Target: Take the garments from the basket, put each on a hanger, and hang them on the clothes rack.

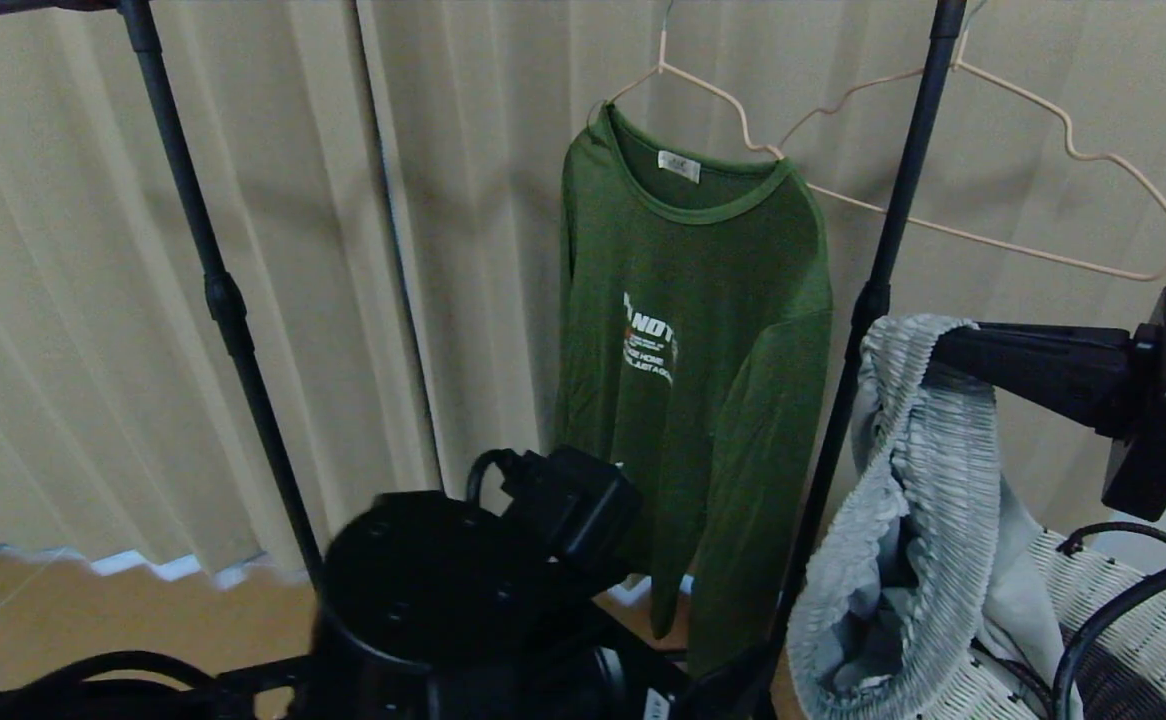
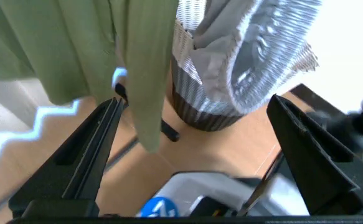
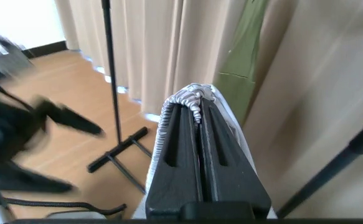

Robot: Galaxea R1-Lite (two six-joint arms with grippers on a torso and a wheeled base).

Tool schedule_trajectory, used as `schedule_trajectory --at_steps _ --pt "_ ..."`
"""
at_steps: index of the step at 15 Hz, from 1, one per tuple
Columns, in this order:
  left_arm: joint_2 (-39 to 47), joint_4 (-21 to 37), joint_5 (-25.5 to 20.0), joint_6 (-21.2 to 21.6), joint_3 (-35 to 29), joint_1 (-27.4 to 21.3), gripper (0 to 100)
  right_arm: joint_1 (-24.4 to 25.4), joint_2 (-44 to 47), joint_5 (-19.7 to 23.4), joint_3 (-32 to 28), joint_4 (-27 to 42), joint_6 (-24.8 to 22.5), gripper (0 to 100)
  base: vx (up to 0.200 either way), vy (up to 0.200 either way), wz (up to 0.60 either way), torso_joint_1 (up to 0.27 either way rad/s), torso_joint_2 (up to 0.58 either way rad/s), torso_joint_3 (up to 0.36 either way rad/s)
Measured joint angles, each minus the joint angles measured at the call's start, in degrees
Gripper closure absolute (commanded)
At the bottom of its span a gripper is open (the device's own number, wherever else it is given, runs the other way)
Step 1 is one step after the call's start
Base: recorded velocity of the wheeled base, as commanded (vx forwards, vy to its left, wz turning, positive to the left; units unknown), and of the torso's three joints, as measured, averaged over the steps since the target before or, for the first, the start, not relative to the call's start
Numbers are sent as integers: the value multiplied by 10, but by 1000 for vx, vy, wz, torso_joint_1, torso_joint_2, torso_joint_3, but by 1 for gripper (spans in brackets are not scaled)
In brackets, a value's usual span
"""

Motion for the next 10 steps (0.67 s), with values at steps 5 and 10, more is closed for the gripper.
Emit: schedule_trajectory --at_steps 5,10 --pt "105 -2 45 -59 -76 -35 0 11 -3 0 -12 0 3 100 0 0 0 0 0 0" --pt "184 -1 114 -81 -106 -37 0 13 -22 1 -15 2 3 100 0 0 0 0 0 0"
